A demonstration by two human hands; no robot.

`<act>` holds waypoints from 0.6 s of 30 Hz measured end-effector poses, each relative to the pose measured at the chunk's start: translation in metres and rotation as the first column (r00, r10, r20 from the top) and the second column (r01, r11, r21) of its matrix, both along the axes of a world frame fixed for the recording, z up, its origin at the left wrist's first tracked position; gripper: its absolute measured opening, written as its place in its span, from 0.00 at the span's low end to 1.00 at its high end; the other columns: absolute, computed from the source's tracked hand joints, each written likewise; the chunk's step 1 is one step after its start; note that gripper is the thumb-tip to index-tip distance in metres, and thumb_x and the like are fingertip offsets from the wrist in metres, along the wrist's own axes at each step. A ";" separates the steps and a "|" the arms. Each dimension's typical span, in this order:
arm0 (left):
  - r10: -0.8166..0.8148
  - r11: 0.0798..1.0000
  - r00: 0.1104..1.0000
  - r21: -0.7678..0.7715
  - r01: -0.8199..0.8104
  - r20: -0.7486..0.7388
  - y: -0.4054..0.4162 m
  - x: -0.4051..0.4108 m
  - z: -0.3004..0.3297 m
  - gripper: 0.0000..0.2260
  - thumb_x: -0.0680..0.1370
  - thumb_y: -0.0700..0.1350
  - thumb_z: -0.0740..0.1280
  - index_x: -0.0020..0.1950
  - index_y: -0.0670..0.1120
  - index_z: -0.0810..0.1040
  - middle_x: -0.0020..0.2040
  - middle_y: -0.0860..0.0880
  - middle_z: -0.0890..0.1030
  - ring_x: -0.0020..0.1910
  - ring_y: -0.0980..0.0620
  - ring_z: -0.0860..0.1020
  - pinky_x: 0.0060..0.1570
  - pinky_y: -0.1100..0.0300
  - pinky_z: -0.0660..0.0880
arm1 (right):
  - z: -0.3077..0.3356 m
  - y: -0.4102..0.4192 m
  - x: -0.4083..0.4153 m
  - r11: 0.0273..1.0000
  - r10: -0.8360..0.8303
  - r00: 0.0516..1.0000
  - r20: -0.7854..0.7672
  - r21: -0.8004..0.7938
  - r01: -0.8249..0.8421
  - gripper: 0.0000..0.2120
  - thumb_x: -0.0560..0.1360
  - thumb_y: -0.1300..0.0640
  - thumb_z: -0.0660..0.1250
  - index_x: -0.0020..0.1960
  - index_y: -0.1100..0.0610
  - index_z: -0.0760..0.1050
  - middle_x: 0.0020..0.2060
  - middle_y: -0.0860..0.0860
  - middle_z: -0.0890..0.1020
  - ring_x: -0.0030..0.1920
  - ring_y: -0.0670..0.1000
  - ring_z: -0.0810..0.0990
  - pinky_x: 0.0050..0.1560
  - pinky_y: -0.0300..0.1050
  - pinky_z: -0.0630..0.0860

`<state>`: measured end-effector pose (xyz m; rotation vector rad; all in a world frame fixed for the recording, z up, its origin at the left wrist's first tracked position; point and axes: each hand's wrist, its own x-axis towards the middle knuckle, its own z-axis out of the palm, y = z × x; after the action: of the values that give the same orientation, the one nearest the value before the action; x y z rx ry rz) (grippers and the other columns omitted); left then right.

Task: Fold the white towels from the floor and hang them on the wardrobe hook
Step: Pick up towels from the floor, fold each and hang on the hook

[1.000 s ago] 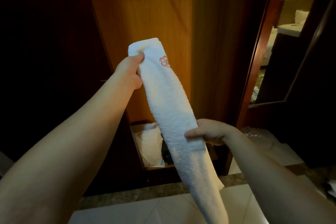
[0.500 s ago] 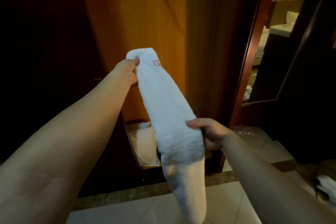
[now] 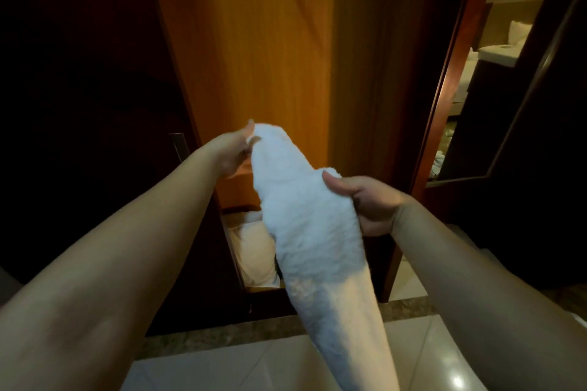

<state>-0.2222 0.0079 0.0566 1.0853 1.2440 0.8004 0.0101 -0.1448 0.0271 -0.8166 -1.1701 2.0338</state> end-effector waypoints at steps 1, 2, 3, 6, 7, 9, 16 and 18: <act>-0.067 0.997 0.994 0.027 0.069 -0.081 -0.003 -0.001 -0.009 0.29 0.81 0.65 0.56 0.66 0.42 0.75 0.62 0.41 0.82 0.49 0.47 0.85 0.38 0.55 0.81 | 0.006 0.003 -0.001 0.999 -0.025 1.000 0.003 0.023 0.025 0.20 0.71 0.44 0.71 0.56 0.55 0.86 0.59 0.56 0.84 0.61 0.56 0.83 0.57 0.49 0.81; -0.098 0.994 0.985 0.036 0.105 -0.144 -0.006 -0.001 -0.018 0.31 0.81 0.65 0.56 0.69 0.41 0.74 0.64 0.41 0.80 0.52 0.46 0.84 0.43 0.53 0.81 | 0.013 0.005 -0.002 0.997 -0.062 0.998 0.010 0.046 0.061 0.19 0.72 0.43 0.69 0.56 0.53 0.86 0.59 0.56 0.84 0.60 0.56 0.83 0.56 0.49 0.81; -0.113 0.992 0.980 0.030 0.120 -0.162 -0.010 0.000 -0.025 0.31 0.81 0.65 0.58 0.70 0.41 0.73 0.65 0.40 0.79 0.55 0.44 0.82 0.50 0.49 0.80 | 0.019 0.007 -0.004 0.992 -0.110 0.994 0.014 0.062 0.109 0.18 0.74 0.43 0.67 0.55 0.53 0.87 0.59 0.56 0.85 0.60 0.56 0.83 0.55 0.49 0.82; -0.085 0.990 0.996 0.110 0.086 -0.016 -0.029 0.013 -0.035 0.23 0.81 0.63 0.60 0.60 0.45 0.78 0.53 0.45 0.83 0.46 0.51 0.83 0.46 0.53 0.81 | 0.027 0.018 -0.006 0.953 -0.292 0.956 0.009 0.080 0.291 0.19 0.78 0.44 0.63 0.56 0.55 0.85 0.58 0.56 0.85 0.59 0.55 0.84 0.51 0.47 0.83; -0.054 0.984 0.999 0.172 0.052 0.006 -0.039 0.019 -0.036 0.22 0.81 0.64 0.60 0.57 0.46 0.78 0.49 0.47 0.84 0.41 0.54 0.83 0.40 0.57 0.79 | 0.028 0.022 -0.006 0.936 -0.344 0.939 0.020 0.093 0.340 0.19 0.79 0.44 0.62 0.58 0.55 0.83 0.58 0.55 0.85 0.58 0.54 0.84 0.51 0.46 0.83; 0.028 0.931 0.999 0.365 -0.009 -0.046 -0.060 0.031 -0.036 0.22 0.79 0.67 0.60 0.58 0.50 0.78 0.52 0.51 0.83 0.45 0.55 0.82 0.43 0.59 0.76 | 0.030 0.029 -0.005 0.901 -0.423 0.904 0.052 0.131 0.414 0.18 0.82 0.44 0.60 0.62 0.55 0.78 0.58 0.53 0.85 0.59 0.52 0.84 0.56 0.47 0.80; 0.118 0.607 0.955 0.781 0.147 -0.271 -0.118 0.060 -0.043 0.31 0.76 0.63 0.68 0.74 0.56 0.61 0.70 0.59 0.64 0.69 0.61 0.64 0.63 0.65 0.65 | 0.052 0.042 -0.015 0.792 -0.580 0.806 0.115 0.310 0.526 0.31 0.80 0.37 0.59 0.73 0.58 0.67 0.66 0.55 0.79 0.64 0.55 0.79 0.65 0.58 0.76; 0.227 0.516 0.907 0.834 0.196 -0.354 -0.119 0.067 -0.044 0.32 0.78 0.56 0.68 0.78 0.52 0.58 0.77 0.54 0.61 0.75 0.55 0.60 0.69 0.58 0.63 | 0.059 0.044 -0.019 0.759 -0.612 0.782 0.115 0.361 0.542 0.27 0.80 0.36 0.59 0.68 0.55 0.70 0.65 0.53 0.79 0.63 0.54 0.79 0.65 0.56 0.76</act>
<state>-0.1554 -0.1113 0.0122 2.1812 1.1950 1.3172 -0.0091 -0.1004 0.0856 -1.1072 -1.1324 1.2289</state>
